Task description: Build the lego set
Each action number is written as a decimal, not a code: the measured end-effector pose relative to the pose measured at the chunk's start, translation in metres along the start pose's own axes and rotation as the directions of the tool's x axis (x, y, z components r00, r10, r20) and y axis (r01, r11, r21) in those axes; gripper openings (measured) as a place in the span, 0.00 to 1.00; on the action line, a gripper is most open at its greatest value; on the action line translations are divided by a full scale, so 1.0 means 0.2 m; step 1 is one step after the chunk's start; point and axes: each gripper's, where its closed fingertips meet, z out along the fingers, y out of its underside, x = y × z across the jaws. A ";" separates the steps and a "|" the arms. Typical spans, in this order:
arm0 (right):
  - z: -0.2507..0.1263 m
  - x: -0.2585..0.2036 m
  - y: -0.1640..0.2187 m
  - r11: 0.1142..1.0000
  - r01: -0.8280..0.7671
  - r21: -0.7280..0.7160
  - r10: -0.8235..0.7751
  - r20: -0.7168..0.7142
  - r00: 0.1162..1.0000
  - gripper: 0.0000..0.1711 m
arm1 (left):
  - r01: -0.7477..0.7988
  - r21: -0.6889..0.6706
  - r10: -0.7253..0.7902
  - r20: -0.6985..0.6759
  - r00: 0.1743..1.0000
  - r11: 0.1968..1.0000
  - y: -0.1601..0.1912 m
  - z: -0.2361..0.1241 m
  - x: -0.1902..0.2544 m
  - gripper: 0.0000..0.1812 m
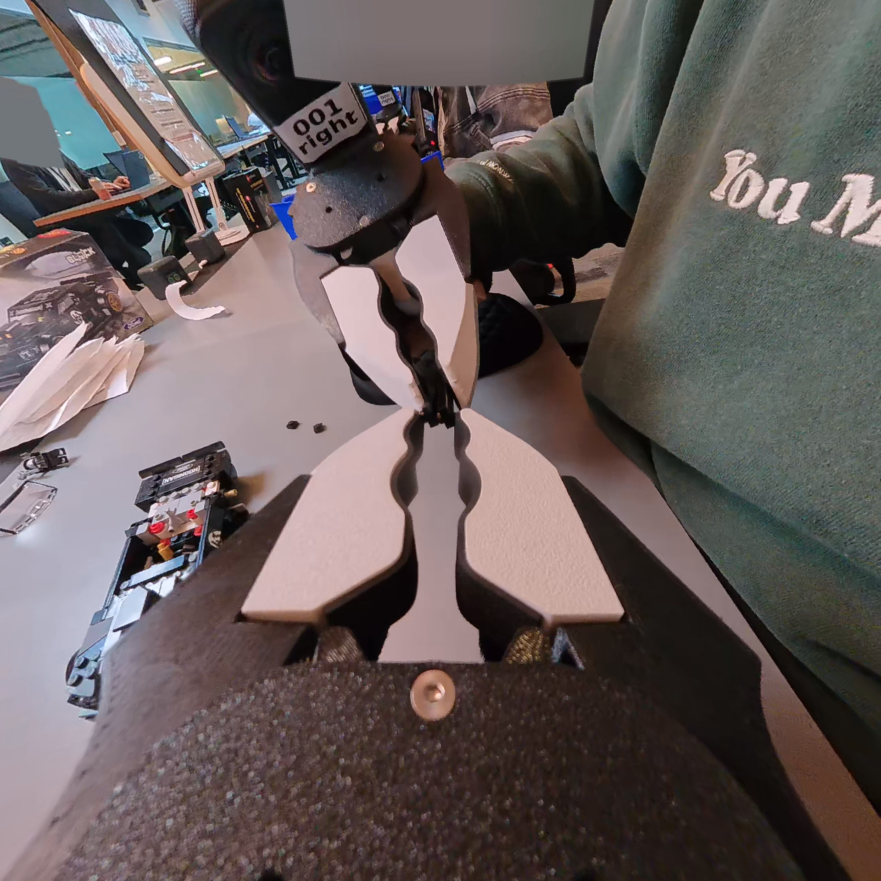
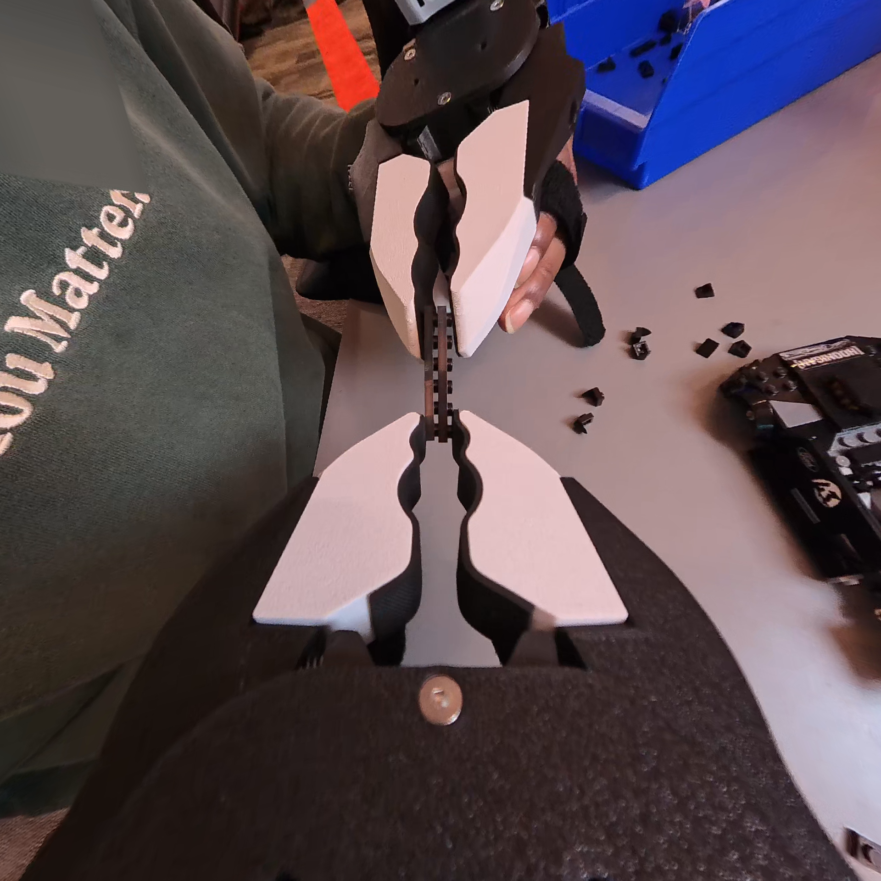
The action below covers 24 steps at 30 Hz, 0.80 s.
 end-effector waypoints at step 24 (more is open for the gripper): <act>-0.02 0.05 -0.03 0.998 0.027 0.055 -0.023 -0.086 0.996 0.06 | -0.008 -0.013 0.009 0.073 0.997 1.000 0.00 0.00 -0.06 0.05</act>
